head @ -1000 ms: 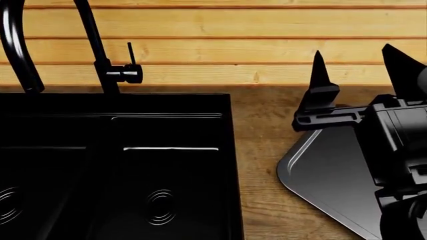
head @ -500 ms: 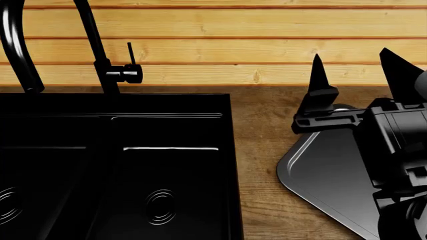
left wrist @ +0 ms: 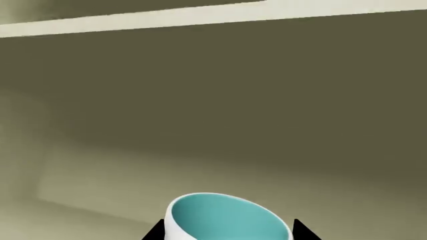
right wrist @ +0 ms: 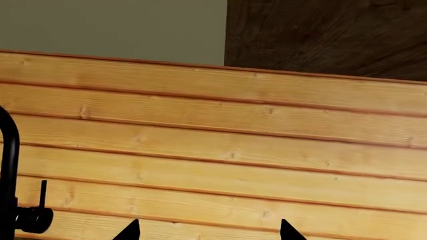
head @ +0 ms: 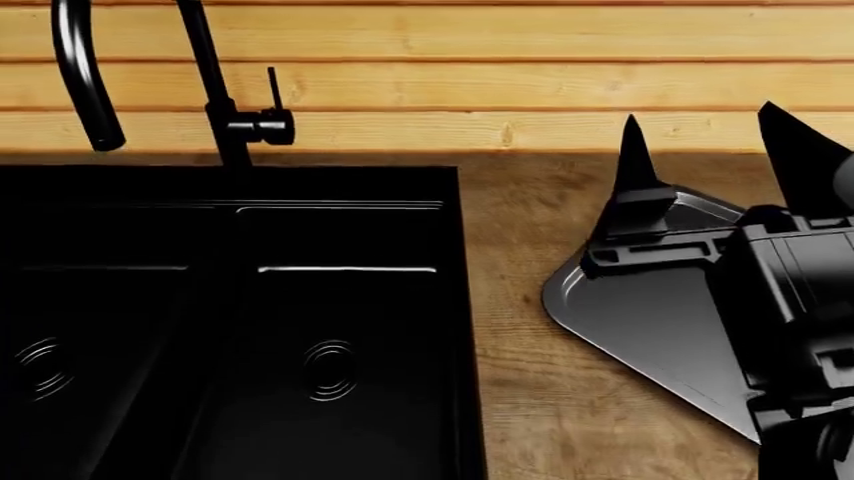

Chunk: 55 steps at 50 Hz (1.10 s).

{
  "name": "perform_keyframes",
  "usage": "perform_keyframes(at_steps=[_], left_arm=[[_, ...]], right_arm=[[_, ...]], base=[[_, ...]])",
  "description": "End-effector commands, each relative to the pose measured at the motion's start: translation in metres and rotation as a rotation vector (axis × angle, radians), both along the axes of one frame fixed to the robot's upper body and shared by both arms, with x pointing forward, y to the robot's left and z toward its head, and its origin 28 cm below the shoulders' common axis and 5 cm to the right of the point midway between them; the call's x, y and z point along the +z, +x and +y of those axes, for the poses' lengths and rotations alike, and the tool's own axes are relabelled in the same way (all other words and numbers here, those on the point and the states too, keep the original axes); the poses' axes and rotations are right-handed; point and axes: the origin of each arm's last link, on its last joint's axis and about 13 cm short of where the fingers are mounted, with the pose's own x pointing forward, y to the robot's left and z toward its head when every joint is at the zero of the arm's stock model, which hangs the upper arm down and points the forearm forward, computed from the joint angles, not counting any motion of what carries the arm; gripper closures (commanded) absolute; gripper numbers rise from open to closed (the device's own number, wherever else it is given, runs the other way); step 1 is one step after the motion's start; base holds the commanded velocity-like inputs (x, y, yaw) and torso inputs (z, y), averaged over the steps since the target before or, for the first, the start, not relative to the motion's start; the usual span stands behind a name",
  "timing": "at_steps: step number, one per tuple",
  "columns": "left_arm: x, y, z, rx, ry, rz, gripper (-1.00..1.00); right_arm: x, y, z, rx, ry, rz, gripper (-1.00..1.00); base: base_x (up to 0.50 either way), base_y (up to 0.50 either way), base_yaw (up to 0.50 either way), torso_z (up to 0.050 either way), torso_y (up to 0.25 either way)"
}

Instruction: Pick the kettle from the counter and place it on the tray. Then pick the mug from the cabinet and place it on the tray. Then close the cabinet doors.

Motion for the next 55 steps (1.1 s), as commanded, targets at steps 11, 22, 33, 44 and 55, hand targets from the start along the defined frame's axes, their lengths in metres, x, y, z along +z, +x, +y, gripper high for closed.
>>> perform_keyframes(at_steps=[11, 22, 33, 44, 55], left_arm=[[0.009, -0.044, -0.013, -0.094, 0.041, -0.087, 1.0], [0.002, -0.076, -0.024, -0.315, 0.087, -0.095, 1.0], [-0.056, -0.118, -0.033, -0.437, 0.068, -0.115, 1.0], [-0.125, -0.109, -0.043, -0.665, 0.167, -0.005, 1.0], [-0.168, -0.084, -0.05, -0.701, 0.163, 0.111, 1.0]], right_arm=[[0.001, -0.008, 0.001, 0.0, 0.005, -0.007, -1.0], [-0.002, -0.013, 0.001, -0.004, 0.017, -0.007, -1.0], [-0.001, -0.012, 0.002, -0.004, 0.025, -0.017, -1.0], [0.001, -0.01, 0.002, -0.013, 0.03, -0.019, -1.0], [-0.002, -0.009, -0.001, -0.021, 0.038, -0.014, -1.0]], base=[[-0.4, 0.0, 0.0, 0.0, 0.0], [-0.22, 0.0, 0.0, 0.0, 0.0], [0.0, 0.0, 0.0, 0.0, 0.0], [0.0, 0.0, 0.0, 0.0, 0.0], [0.0, 0.0, 0.0, 0.0, 0.0]])
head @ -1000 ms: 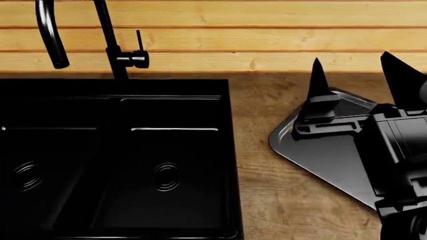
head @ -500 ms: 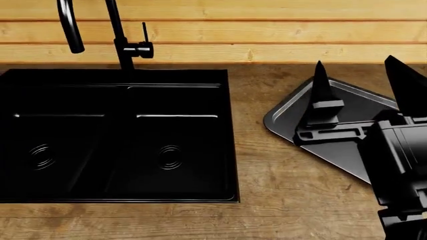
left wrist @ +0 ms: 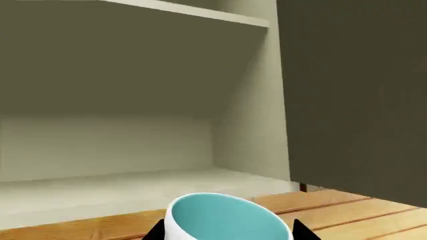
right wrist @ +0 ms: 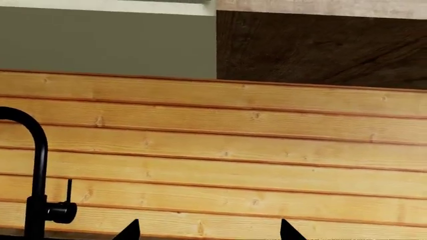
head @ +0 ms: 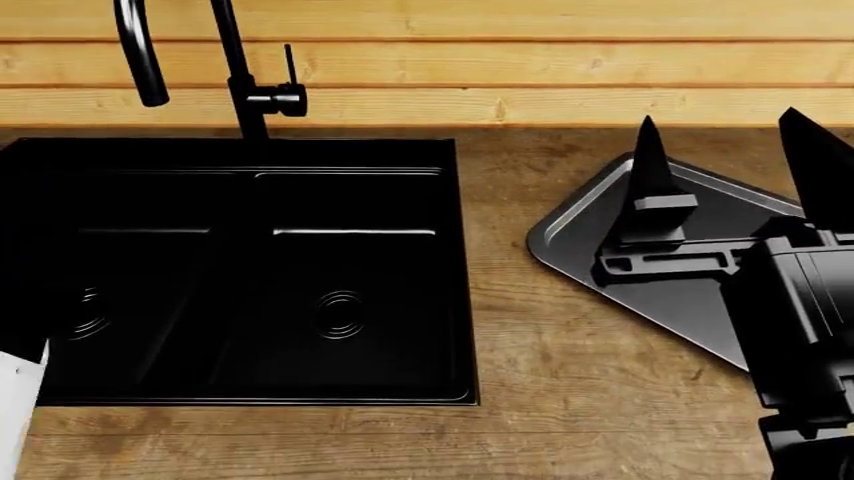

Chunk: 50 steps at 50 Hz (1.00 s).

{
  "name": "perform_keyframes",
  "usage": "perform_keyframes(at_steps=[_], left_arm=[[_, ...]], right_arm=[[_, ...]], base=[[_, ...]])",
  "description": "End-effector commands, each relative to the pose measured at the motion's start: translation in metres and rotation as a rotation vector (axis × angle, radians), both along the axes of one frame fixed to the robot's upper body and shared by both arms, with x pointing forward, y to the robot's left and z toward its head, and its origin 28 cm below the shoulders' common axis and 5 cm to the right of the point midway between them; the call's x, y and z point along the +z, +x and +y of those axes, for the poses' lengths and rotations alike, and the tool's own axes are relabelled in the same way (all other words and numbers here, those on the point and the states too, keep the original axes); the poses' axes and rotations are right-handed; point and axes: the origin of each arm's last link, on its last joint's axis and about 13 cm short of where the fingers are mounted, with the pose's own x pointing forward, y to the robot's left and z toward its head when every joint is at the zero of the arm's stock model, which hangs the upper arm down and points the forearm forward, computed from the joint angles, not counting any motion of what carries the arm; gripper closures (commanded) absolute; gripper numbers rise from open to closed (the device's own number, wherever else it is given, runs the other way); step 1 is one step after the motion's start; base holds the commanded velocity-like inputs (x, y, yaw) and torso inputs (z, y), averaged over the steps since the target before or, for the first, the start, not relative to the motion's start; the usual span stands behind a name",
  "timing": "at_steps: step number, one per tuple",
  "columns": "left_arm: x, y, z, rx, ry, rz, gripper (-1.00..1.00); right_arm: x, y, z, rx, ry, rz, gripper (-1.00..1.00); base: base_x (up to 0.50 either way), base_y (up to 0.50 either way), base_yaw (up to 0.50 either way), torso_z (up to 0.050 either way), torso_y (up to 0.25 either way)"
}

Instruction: Pick the kettle from the counter and place it on the tray. Then pick the mug from the cabinet and place it on the tray. Then close the cabinet doors.

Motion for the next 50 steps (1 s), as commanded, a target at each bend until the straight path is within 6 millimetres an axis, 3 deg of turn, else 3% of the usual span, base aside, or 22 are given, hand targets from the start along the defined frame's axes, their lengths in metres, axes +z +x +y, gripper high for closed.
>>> perform_keyframes(at_steps=[1, 13, 27, 34, 50], left_arm=[[-0.051, 0.013, -0.001, -0.059, 0.049, 0.104, 1.0], [-0.086, 0.053, -0.001, -0.017, 0.049, 0.21, 1.0], [-0.09, 0.118, 0.004, 0.111, -0.032, 0.256, 1.0], [-0.096, 0.12, 0.002, 0.108, -0.021, 0.276, 1.0], [-0.092, 0.12, 0.005, 0.115, -0.034, 0.275, 1.0]], right_arm=[[-0.002, 0.002, -0.002, -0.007, 0.008, 0.004, -1.0], [-0.004, 0.004, -0.004, -0.007, 0.008, 0.008, -1.0], [-0.006, 0.008, -0.004, -0.002, 0.009, 0.012, -1.0], [-0.004, 0.008, -0.006, 0.007, 0.031, 0.018, -1.0], [0.003, 0.005, -0.008, 0.004, 0.035, 0.003, -1.0]], base=[[0.0, 0.0, 0.0, 0.0, 0.0], [0.0, 0.0, 0.0, 0.0, 0.0], [0.0, 0.0, 0.0, 0.0, 0.0], [0.0, -0.03, 0.0, 0.0, 0.001], [0.0, -0.49, 0.0, 0.0, 0.001]])
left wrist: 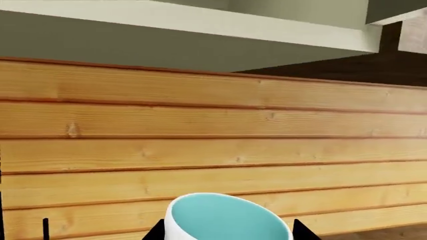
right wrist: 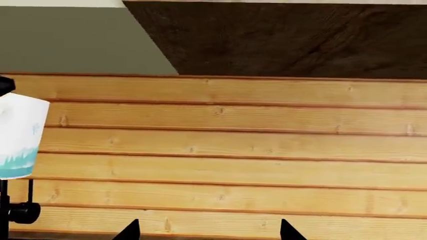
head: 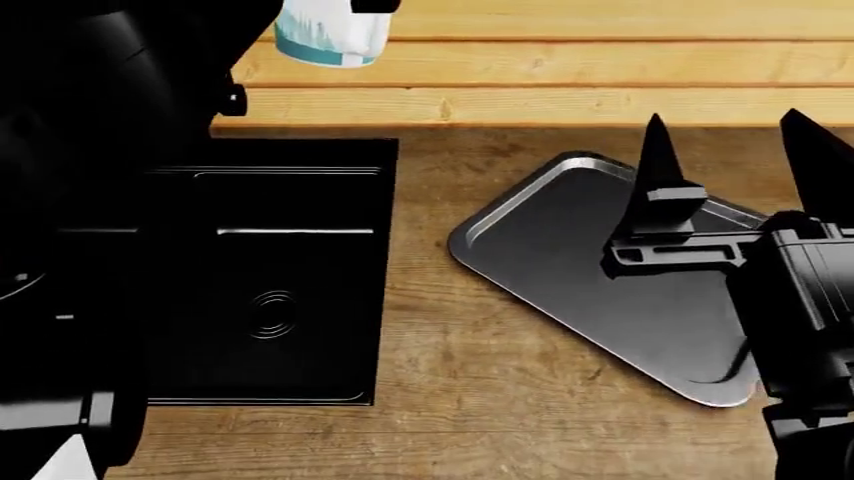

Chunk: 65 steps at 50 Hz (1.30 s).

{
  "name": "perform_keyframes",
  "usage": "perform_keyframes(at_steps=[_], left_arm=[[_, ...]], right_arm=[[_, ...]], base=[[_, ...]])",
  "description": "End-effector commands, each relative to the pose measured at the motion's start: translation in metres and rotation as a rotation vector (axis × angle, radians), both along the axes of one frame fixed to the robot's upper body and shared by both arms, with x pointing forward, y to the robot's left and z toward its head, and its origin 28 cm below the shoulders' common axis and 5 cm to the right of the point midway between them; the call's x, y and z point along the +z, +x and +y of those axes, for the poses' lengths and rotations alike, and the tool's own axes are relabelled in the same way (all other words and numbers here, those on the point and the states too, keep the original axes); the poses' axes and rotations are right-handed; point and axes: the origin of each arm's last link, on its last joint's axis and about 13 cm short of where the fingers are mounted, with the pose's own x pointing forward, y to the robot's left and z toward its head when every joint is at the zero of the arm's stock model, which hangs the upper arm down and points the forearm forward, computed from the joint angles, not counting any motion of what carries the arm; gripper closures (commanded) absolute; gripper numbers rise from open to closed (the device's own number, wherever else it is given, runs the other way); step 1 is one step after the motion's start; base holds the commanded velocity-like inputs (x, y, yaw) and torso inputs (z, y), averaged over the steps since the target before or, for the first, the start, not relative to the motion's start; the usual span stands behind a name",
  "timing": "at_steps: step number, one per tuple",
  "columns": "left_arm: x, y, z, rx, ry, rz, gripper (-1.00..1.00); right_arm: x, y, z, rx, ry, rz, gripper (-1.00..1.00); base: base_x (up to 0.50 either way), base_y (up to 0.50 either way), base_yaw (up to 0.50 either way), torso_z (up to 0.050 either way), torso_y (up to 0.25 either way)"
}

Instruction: Pick the kettle from the counter and place it on the tray. Then pick the mug from the cabinet and place it on the tray. Then close the cabinet doors.

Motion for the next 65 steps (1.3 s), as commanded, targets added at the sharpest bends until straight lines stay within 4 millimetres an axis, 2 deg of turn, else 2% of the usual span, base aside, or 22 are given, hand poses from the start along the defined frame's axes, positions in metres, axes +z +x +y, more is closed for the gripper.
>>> perform_keyframes(at_steps=[1, 49, 54, 58, 65], left_arm=[[0.001, 0.003, 0.003, 0.012, -0.015, -0.007, 1.0], [-0.014, 0.011, 0.012, 0.03, -0.034, 0.034, 1.0], [-0.02, 0.017, 0.016, 0.045, -0.031, 0.033, 1.0], [-0.026, 0.023, 0.019, 0.045, -0.032, 0.019, 1.0], [-0.047, 0.038, 0.017, 0.04, -0.032, 0.04, 1.0]], right_arm=[[0.004, -0.001, -0.001, -0.002, 0.003, -0.008, -1.0], [0.01, 0.0, -0.002, -0.009, -0.002, -0.019, -1.0], [0.016, 0.001, -0.005, -0.024, -0.019, -0.027, -1.0], [0.028, 0.001, -0.008, -0.034, -0.022, -0.033, -1.0], [0.036, 0.001, -0.01, -0.053, -0.036, -0.047, -1.0]], base=[[0.0, -0.5, 0.0, 0.0, 0.0], [0.0, -0.5, 0.0, 0.0, 0.0], [0.0, -0.02, 0.0, 0.0, 0.0], [0.0, 0.0, 0.0, 0.0, 0.0], [0.0, 0.0, 0.0, 0.0, 0.001]])
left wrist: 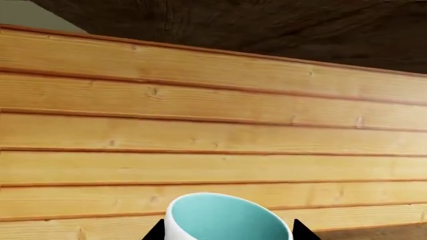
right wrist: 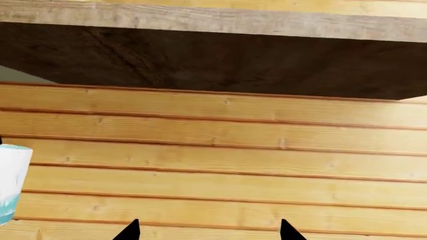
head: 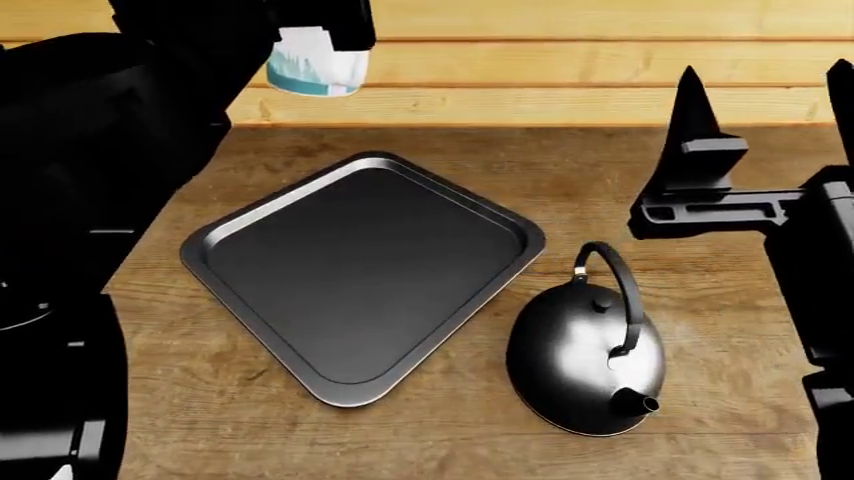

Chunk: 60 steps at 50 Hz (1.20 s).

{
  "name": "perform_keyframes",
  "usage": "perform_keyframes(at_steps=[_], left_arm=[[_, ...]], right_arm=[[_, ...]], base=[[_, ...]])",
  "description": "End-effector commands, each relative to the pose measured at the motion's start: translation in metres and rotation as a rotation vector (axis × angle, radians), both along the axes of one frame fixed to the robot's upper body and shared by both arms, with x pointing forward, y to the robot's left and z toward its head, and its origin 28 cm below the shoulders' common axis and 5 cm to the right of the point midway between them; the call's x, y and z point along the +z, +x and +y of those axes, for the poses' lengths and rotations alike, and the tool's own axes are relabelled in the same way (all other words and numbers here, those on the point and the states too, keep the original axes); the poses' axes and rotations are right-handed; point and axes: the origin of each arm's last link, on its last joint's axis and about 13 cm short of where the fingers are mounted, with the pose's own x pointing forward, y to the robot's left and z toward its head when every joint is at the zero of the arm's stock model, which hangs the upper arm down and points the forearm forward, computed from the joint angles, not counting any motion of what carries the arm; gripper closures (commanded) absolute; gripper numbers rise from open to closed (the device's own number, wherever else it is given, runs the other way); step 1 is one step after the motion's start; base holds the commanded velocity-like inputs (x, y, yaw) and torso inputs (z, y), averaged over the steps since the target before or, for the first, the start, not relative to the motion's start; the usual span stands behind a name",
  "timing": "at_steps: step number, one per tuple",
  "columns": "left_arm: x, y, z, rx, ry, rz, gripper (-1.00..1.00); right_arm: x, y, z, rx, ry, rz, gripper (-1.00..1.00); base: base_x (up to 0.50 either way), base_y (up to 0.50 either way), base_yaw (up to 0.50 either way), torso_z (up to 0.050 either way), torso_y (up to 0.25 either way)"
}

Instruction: Pick the kettle from the counter and place it on the tray. Then pick the mug from the cabinet and place it on the tray. Then close the cabinet doors.

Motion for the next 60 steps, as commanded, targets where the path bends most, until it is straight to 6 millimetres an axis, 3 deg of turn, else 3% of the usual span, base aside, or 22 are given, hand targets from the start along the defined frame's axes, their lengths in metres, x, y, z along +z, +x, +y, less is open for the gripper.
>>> perform_keyframes(at_steps=[1, 17, 30, 46, 60], left_arm=[[-0.021, 0.018, 0.001, 0.012, -0.008, 0.009, 1.0], [-0.079, 0.083, -0.007, 0.078, -0.014, 0.136, 1.0], [-0.108, 0.129, -0.021, 0.113, -0.043, 0.242, 1.0], [-0.112, 0.13, -0.028, 0.093, -0.059, 0.29, 1.0], [-0.113, 0.13, -0.028, 0.078, -0.04, 0.299, 1.0]], right_arm=[[0.013, 0.001, -0.003, -0.027, -0.013, -0.018, -1.0], [0.025, -0.004, -0.004, -0.047, -0.03, -0.048, -1.0], [0.026, -0.003, -0.002, -0.053, -0.046, -0.043, -1.0], [0.025, -0.002, -0.003, -0.057, -0.05, -0.025, -1.0], [0.023, -0.001, -0.003, -0.057, -0.049, -0.036, -1.0]], base=[[0.0, 0.0, 0.0, 0.0, 0.0], [0.0, 0.0, 0.0, 0.0, 0.001], [0.0, 0.0, 0.0, 0.0, 0.0], [0.0, 0.0, 0.0, 0.0, 0.001], [0.29, 0.0, 0.0, 0.001, 0.001]])
